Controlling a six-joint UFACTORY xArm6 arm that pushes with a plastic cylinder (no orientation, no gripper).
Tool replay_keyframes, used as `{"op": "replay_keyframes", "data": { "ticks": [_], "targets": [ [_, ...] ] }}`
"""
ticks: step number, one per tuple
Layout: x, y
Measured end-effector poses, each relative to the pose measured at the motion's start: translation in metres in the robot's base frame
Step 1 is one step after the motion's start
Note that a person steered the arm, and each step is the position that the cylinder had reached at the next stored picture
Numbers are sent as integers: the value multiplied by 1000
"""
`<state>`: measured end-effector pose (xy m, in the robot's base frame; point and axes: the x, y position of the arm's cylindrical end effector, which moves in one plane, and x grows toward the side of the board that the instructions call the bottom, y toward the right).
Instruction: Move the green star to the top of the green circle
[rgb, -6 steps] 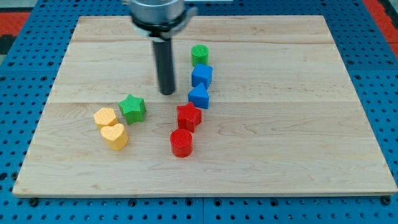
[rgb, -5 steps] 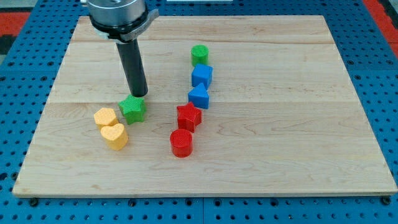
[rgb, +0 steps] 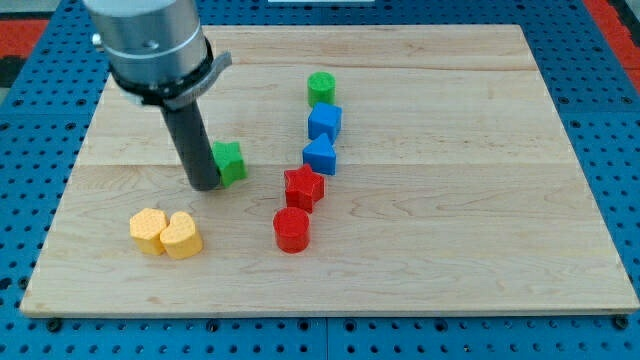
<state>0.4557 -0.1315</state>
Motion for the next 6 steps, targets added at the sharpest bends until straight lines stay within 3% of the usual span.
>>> {"op": "replay_keyframes", "data": {
  "ticks": [1, 2, 3, 4, 6],
  "targets": [
    [-30, 17],
    [-3, 22],
    [-17, 26],
    [-59, 40],
    [-12, 44]
  ]
}}
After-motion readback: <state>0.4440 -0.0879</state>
